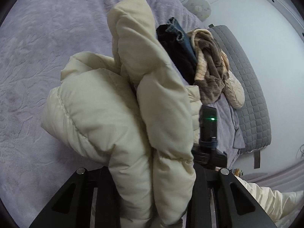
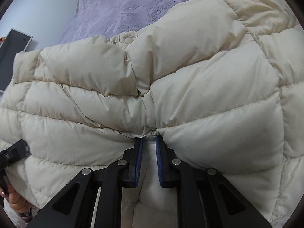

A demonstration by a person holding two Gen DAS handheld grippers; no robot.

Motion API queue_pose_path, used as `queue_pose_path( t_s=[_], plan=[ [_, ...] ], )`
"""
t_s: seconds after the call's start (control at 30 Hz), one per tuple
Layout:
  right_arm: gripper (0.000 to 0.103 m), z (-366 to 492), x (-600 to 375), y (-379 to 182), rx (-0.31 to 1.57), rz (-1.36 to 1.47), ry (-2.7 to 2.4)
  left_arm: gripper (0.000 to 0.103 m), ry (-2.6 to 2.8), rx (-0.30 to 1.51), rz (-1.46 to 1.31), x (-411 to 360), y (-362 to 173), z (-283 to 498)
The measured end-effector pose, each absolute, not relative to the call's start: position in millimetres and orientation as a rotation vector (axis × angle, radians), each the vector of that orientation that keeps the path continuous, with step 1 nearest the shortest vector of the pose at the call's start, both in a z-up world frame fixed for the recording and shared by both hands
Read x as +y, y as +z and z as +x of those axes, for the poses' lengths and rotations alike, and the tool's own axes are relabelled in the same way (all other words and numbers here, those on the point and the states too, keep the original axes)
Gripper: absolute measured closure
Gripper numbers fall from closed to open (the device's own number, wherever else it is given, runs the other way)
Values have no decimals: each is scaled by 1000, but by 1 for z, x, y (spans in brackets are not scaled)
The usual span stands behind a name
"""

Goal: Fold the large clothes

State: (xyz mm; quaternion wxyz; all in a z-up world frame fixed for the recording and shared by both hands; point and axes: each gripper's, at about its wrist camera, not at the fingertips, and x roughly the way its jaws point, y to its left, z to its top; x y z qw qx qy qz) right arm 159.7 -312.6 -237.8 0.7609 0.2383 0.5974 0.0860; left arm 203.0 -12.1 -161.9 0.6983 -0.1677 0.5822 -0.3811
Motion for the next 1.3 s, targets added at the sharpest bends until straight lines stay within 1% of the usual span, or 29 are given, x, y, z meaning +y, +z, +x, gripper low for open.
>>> queue_pose_path(
  t_s=[0.13, 0.23, 0.3, 0.4, 0.5, 0.6, 0.67, 0.7, 0.8, 0.87, 1.0, 1.03, 1.07, 1.2, 1.27, 1.3],
  plan=[
    [89, 159, -316, -240, 1314, 550, 206, 72, -868, 1278, -273, -58, -143, 188],
    [89, 158, -327, -231, 1321, 592, 234, 72, -855, 1262, -232, -73, -137, 182],
    [89, 153, -340, -218, 1283, 630, 236, 72, -844, 1264, -235, -74, -133, 182],
    [89, 144, -364, -192, 1173, 684, 222, 72, -816, 1270, -230, -70, -133, 180],
    [89, 151, -385, -187, 1123, 798, 223, 72, -792, 1279, -247, -68, -132, 179],
    [89, 177, -385, -205, 1146, 897, 276, 72, -771, 1281, -252, -67, -131, 175],
    [89, 196, -373, -226, 1207, 933, 313, 72, -761, 1284, -247, -73, -131, 172],
    [91, 203, -362, -237, 1238, 926, 313, 72, -752, 1288, -240, -77, -132, 171],
    [102, 217, -350, -258, 1301, 914, 320, 72, -724, 1301, -216, -90, -138, 171],
    [103, 219, -351, -261, 1315, 927, 328, 72, -718, 1303, -220, -96, -139, 171],
    [103, 218, -360, -255, 1341, 959, 356, 72, -705, 1304, -210, -106, -137, 169],
    [101, 217, -364, -250, 1346, 956, 355, 72, -703, 1304, -201, -107, -136, 168],
    [98, 214, -368, -242, 1346, 945, 353, 72, -699, 1304, -192, -108, -136, 167],
    [96, 195, -398, -199, 1305, 853, 316, 72, -682, 1317, -182, -110, -136, 167],
    [76, 177, -418, -177, 1268, 828, 290, 72, -674, 1320, -180, -111, -136, 166],
    [41, 166, -429, -166, 1245, 813, 273, 72, -671, 1321, -176, -112, -136, 165]
  ],
)
